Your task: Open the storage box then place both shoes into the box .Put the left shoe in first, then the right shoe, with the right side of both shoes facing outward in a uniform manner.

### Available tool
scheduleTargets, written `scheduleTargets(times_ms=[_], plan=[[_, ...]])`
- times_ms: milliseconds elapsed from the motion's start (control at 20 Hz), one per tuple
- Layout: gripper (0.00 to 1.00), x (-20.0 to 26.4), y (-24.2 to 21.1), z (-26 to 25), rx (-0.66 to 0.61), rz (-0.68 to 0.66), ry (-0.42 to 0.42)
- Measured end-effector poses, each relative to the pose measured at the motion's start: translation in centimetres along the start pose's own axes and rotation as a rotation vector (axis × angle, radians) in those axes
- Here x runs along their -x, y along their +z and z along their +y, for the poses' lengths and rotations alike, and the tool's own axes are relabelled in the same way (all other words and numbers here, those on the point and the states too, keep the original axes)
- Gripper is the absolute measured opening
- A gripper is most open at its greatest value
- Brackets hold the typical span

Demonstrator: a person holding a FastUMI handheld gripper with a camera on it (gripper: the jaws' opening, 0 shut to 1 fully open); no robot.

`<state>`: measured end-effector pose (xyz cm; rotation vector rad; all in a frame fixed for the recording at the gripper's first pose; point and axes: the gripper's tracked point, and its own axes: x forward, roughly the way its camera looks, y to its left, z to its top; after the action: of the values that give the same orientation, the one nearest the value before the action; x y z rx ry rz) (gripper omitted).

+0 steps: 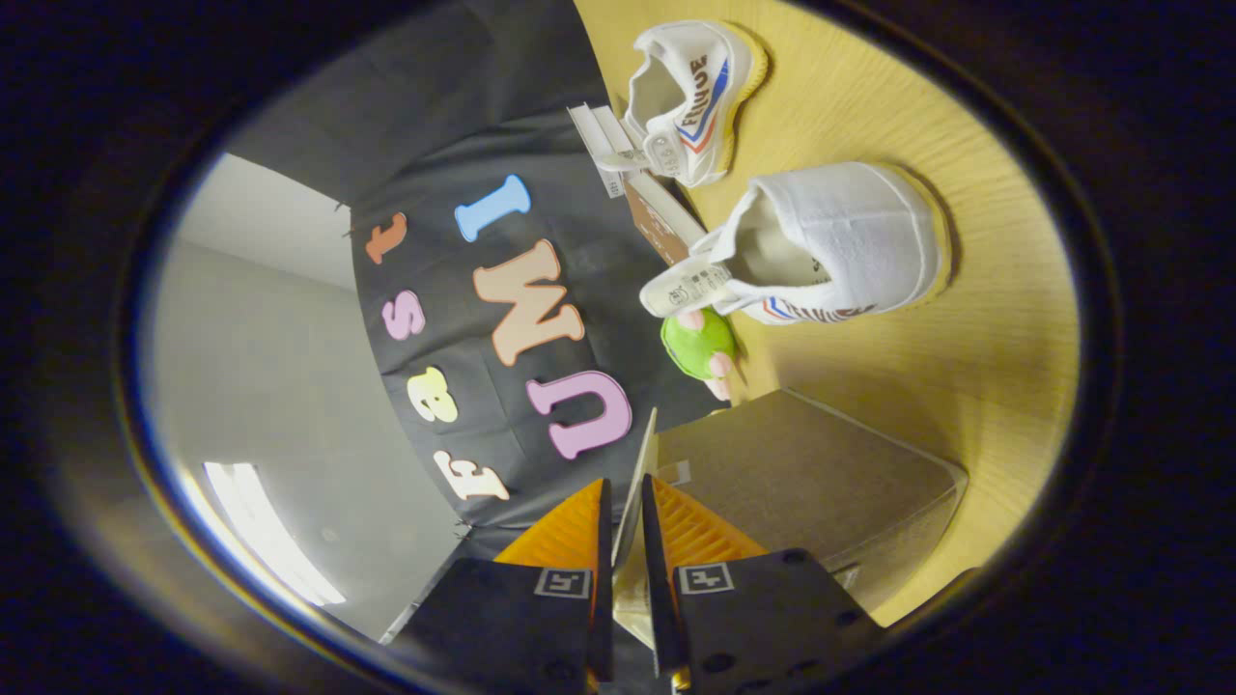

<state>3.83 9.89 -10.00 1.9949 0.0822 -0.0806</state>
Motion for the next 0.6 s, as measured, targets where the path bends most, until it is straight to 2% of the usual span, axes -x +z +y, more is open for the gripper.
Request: scheduleTargets(times_ms=[150, 300, 600], plan=[[0.19, 0.5, 0.5, 1.0, 0.027, -0.008, 0.028], [0.19, 0.8, -0.7, 5.3, 0.096, 0.028, 0.115], [0.19, -0.3, -7.6, 13.6, 0.359, 0.132, 0.254]])
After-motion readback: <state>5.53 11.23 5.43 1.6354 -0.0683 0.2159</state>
